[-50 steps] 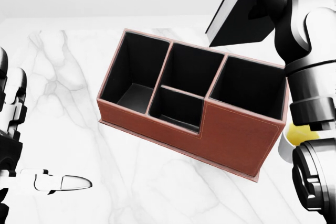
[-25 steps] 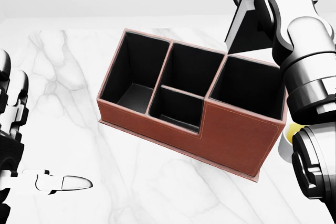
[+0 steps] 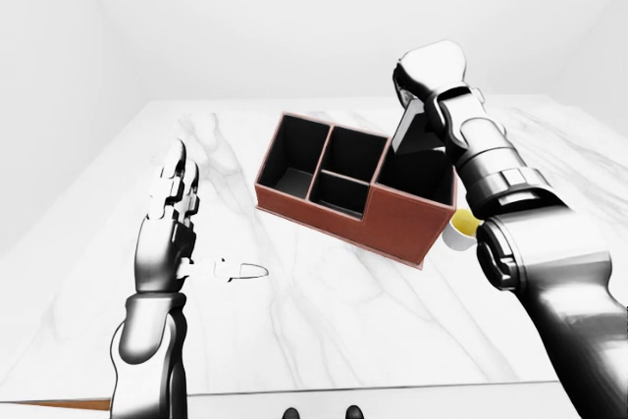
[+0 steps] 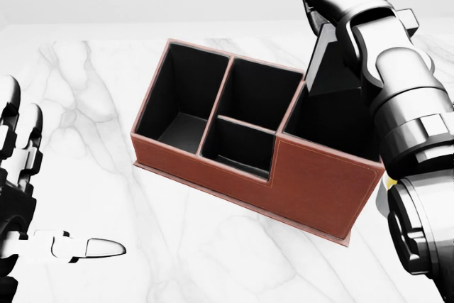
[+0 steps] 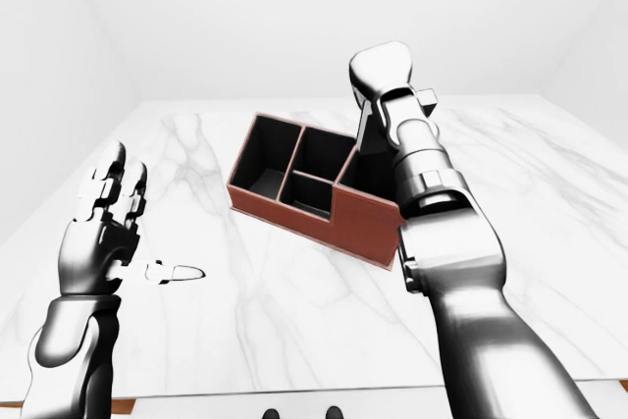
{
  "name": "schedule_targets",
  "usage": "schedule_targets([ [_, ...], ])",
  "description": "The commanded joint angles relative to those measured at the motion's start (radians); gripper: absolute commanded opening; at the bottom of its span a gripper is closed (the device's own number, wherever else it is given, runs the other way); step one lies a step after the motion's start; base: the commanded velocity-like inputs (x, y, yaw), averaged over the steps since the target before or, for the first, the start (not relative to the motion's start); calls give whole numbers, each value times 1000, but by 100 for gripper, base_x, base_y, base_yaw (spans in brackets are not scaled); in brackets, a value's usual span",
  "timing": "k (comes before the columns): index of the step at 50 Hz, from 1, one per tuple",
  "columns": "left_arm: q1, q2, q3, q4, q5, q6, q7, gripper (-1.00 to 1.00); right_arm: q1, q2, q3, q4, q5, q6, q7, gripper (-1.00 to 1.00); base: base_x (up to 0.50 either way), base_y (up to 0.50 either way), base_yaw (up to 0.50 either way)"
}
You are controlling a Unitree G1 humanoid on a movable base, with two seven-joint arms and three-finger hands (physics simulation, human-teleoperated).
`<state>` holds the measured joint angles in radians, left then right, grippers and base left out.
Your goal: Pick up the book and place it in the right compartment of the caddy.
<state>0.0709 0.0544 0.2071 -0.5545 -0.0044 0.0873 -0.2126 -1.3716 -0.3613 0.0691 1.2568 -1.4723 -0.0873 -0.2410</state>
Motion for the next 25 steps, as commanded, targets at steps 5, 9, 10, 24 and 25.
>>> schedule_targets([
  [5, 3, 0, 1, 11, -1, 0, 0, 100, 14, 10, 15, 10, -21, 0, -45, -100, 0, 0, 0],
  [9, 2, 1, 5, 16, -4, 0, 0, 100, 23, 12, 14, 14, -21, 0, -45, -100, 0, 0, 0],
  [10, 4, 1, 5, 16, -3, 0, -1, 100, 25, 13, 14, 16, -21, 0, -46, -100, 0, 0, 0],
  [24, 2, 4, 11, 9, -6, 0, -3, 100, 52, 23, 19, 30, -31, 0, -53, -100, 0, 0, 0],
  [25, 1, 4, 12, 10, -6, 0, -3, 100, 56, 24, 19, 30, -31, 0, -53, -100, 0, 0, 0],
])
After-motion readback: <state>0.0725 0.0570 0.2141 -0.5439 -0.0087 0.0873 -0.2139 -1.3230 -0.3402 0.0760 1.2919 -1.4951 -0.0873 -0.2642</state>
